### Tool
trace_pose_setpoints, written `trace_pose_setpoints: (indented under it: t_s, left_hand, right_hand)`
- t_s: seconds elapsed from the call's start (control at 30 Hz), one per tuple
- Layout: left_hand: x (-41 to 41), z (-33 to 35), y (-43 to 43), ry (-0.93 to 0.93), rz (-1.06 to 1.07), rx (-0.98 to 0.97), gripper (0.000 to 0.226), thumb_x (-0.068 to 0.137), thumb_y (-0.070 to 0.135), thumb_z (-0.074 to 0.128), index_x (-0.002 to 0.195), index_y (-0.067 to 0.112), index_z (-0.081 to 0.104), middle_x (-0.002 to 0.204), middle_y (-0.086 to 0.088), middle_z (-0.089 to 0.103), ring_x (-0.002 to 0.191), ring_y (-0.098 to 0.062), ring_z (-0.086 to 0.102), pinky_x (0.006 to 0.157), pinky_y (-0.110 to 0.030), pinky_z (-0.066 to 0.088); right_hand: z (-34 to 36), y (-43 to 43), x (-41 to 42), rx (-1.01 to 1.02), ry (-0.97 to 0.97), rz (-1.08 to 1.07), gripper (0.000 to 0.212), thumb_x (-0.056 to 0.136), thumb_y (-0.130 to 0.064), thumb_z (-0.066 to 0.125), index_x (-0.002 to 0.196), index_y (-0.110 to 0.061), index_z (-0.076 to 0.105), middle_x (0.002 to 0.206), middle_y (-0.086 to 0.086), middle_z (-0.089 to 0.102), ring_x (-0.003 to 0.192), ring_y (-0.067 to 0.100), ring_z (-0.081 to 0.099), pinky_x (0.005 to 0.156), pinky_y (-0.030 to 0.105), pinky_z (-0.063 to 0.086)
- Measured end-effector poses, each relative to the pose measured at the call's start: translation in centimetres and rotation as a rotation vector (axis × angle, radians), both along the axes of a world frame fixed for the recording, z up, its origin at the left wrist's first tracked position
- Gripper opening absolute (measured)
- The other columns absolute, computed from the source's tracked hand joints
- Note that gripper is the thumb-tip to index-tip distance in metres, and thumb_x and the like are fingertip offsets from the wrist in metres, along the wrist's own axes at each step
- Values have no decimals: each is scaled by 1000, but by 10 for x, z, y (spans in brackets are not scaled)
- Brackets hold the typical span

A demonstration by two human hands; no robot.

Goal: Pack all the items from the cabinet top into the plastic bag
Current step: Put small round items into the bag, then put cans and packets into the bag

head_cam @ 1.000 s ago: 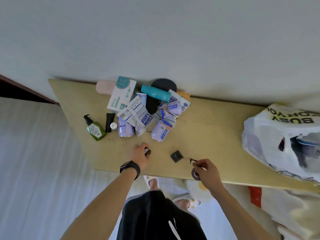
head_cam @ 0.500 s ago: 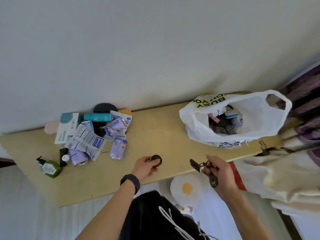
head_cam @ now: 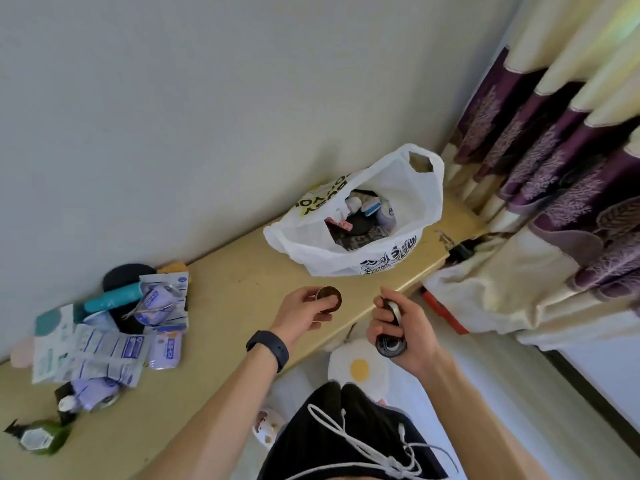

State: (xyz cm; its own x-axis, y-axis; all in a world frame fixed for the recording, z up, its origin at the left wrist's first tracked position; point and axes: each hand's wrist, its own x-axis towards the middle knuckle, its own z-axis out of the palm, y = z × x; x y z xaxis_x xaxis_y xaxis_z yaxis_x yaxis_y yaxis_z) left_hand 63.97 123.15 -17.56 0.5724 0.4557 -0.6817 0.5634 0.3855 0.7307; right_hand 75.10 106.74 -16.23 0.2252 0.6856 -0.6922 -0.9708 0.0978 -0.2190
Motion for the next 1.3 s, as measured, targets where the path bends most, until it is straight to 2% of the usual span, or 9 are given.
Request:
trace_pose_setpoints:
  t_s: [0.3,0.47,0.63,0.7,0.77,0.9,1.0,1.1,1.3]
  left_hand:
    - [124,56,28,-149,-110,236,36,87,30,70,118,21,56,106,-1,68,91,-19,68,87,-38,56]
    - [121,17,27,356,-776,1081,55,90,51,49,138,24,45,139,-3,51,128,-28,44,102,-45,37]
    - [84,-12,15,584,-1155,1096,50,97,31,43,146,32,37,143,-5,49,135,-27,37,114,-53,18]
    - [83,-9,10,581,-1145,1145,48,97,24,41,144,34,40,139,-6,52,133,-28,39,115,-54,14]
    - [84,-3,8,550,-1110,1173,47,96,23,41,142,34,43,137,-6,52,133,-28,39,117,-54,10]
    - [81,4,11,499,-1038,1241,45,96,26,44,140,31,45,135,-6,53,133,-28,39,118,-55,6]
    - [67,6,17,364,-889,1270,46,95,26,46,141,29,45,145,-5,44,140,-26,31,119,-54,4]
    - [35,1,27,223,-651,1322,47,94,25,46,140,29,45,154,-2,32,144,-25,24,119,-48,11]
    - [-89,-49,46,482,-340,959,51,91,29,48,141,33,41,154,1,31,139,-26,33,113,-38,25]
  right_hand:
    - [19,-27,31,-104,-118,-106,36,95,-35,56,69,-10,54,56,-3,25,34,8,24,42,22,37]
    - [17,-23,60,-268,-226,-100,30,99,-34,51,79,-13,58,59,-3,41,35,8,28,44,22,34]
    - [21,28,99,-360,-278,-10,19,98,-28,51,88,-12,54,61,2,54,36,9,40,42,22,40]
    - [33,57,115,-312,-294,-11,22,98,-31,51,95,-10,55,66,8,58,47,16,53,46,26,48]
    - [41,78,128,-270,-320,-30,34,97,-38,50,114,-9,55,97,15,60,82,28,62,71,36,58]
    - [37,90,134,-403,-553,126,44,100,-34,46,137,-10,49,114,16,56,117,34,48,111,49,37]
    - [21,83,118,-678,-1065,326,42,99,-45,46,132,-20,53,137,10,56,127,31,50,107,44,40]
    - [12,69,89,-646,-1578,508,33,96,-38,56,127,-28,61,129,-5,61,121,18,55,100,36,44]
    - [-23,59,-11,-337,-1961,753,25,91,-21,66,115,-27,69,118,-13,65,114,10,56,97,24,42]
